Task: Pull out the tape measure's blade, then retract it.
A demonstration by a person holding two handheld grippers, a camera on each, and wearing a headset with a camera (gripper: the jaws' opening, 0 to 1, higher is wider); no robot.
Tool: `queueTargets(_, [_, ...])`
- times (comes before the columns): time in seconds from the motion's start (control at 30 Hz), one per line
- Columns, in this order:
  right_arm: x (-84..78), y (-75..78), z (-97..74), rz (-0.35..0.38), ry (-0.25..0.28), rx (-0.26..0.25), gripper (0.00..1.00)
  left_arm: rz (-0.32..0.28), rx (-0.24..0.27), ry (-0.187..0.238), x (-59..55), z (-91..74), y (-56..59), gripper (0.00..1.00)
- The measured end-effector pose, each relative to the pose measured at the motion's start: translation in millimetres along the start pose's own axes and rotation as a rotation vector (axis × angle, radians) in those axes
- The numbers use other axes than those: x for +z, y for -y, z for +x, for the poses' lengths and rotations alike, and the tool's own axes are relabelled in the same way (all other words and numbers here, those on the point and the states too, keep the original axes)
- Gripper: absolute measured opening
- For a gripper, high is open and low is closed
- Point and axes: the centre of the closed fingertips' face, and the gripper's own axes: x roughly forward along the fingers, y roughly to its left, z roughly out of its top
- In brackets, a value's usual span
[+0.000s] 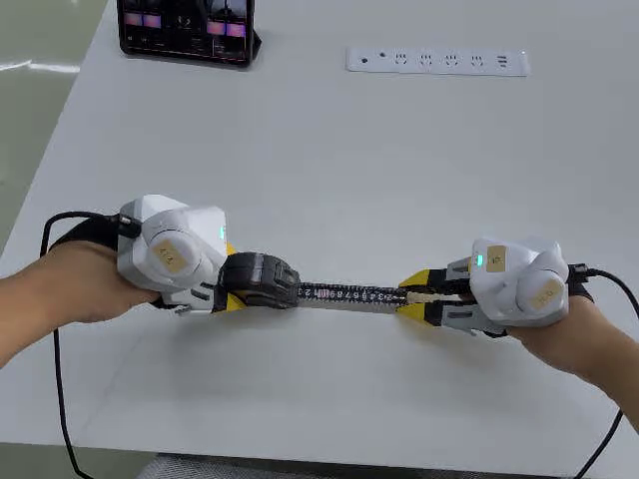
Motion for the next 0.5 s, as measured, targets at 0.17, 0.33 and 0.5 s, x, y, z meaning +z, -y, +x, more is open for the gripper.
queueTargets(0.17, [-3.7, 1.5, -5.6, -0.002, -0.012, -0.003, 0.09, -0.006, 0.002, -0.002, 0.2, -0.4, 0.1, 0.27])
queueTargets(0.33, [-7.4, 1.2, -9.8, -0.004, -0.021, -0.006, 0.09, -0.007, 0.004, -0.002, 0.0, -0.5, 0.1, 0.27])
queueTargets(0.5, [-10.4, 2.0, -13.9, -0.002, -0.027, -0.01, 0.09, -0.009, 0.006, -0.001, 0.0, -0.5, 0.4, 0.27])
